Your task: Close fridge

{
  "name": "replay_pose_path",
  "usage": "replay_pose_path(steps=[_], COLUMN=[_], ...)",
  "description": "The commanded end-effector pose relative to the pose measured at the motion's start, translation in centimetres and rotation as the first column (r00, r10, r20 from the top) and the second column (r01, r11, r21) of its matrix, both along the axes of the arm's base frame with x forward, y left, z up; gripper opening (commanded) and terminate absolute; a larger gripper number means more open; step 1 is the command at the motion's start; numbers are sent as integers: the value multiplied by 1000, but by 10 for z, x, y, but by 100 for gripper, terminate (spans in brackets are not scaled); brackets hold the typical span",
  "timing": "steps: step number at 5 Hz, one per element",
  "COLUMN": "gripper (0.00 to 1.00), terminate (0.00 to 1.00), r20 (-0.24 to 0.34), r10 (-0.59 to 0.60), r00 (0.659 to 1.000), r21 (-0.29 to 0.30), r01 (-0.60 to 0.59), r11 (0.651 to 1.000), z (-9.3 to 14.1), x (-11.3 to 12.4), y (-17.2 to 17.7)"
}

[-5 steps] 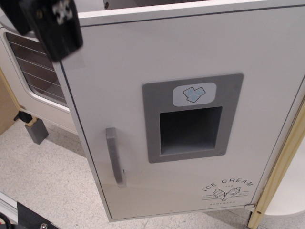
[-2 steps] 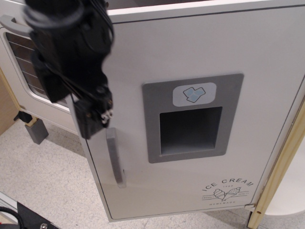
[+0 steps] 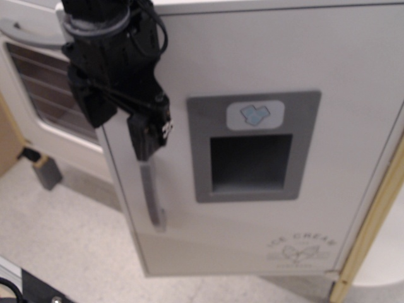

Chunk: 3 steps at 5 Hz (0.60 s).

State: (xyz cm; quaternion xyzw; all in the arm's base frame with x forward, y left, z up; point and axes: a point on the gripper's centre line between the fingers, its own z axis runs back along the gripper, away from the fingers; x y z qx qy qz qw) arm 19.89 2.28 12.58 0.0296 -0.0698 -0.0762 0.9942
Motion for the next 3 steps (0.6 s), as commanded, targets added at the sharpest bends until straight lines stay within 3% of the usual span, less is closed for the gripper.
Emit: replay_pose_path(steps=[1,3], gripper=[100,100], terminate=[0,0], r20=[126,274], r10=[63,204], r00=[990,940], r21=[-34,-138], r01=[-59,-172], r11=[998,975], z=[10,10], x=[32,65], y=[15,24])
